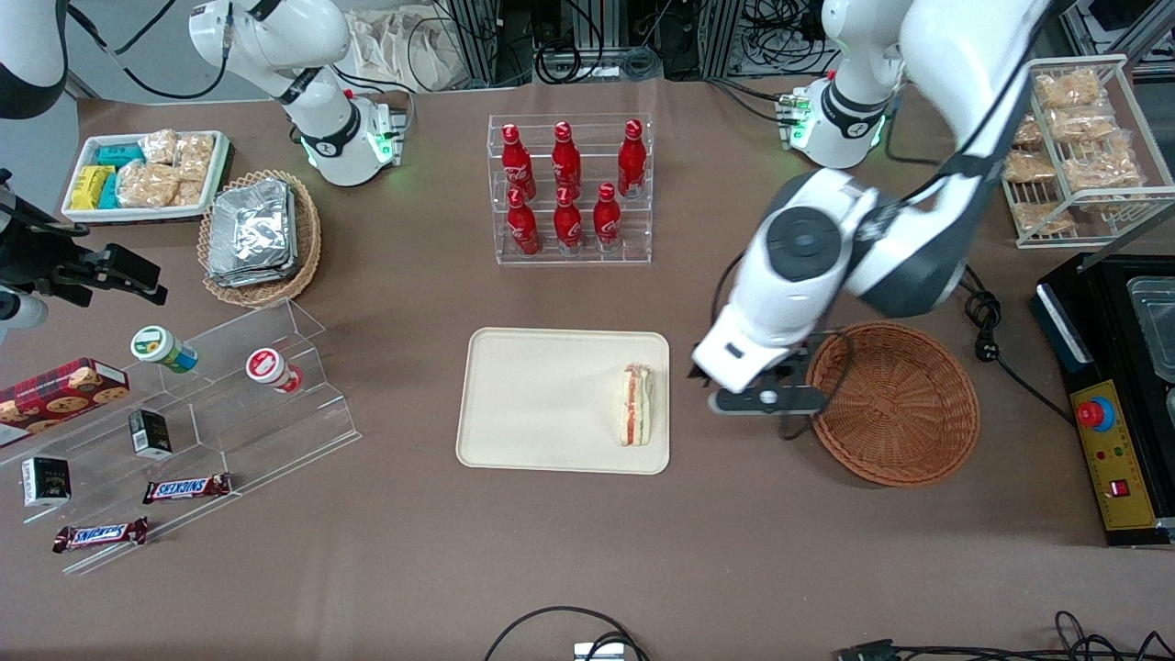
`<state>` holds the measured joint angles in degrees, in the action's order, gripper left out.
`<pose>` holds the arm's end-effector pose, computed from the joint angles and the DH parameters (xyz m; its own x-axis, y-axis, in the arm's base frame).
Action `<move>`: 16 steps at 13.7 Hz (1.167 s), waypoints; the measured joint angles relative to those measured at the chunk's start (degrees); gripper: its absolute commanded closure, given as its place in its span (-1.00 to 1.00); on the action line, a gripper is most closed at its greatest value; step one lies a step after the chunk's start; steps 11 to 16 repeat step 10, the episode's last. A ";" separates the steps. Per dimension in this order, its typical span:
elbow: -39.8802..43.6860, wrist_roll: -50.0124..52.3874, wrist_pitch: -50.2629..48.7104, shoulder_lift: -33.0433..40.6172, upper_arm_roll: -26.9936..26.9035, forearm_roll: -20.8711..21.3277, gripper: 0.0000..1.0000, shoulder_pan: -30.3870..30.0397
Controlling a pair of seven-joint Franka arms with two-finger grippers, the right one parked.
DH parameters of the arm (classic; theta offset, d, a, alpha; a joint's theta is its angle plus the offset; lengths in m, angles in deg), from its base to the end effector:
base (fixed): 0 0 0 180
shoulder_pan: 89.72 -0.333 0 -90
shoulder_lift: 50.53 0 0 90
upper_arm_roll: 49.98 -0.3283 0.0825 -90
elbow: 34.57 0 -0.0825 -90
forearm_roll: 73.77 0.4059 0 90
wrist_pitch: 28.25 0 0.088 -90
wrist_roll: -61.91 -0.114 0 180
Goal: Place sandwich from basket to tray
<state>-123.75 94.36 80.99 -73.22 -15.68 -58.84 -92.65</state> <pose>0.6226 -0.2950 0.4504 0.9990 -0.0255 0.0368 -0.0251 -0.9996 -0.0108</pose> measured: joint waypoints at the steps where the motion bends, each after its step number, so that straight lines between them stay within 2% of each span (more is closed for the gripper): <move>1: -0.40 -3.06 -1.55 2.06 0.04 -1.44 -1.00 -2.37; 4: -1.50 -9.02 -3.07 6.66 -0.01 -2.81 -1.00 -8.01; 6: -1.88 -12.80 -3.12 8.48 -1.60 -3.90 -1.00 -9.52; 7: -1.88 -15.33 -3.23 9.35 -4.86 -5.88 -1.00 -8.27; 10: -1.86 -26.19 -5.80 12.45 -22.58 -13.73 -1.00 1.83; 16: -1.86 -26.19 -5.80 12.45 -22.58 -13.73 -1.00 1.83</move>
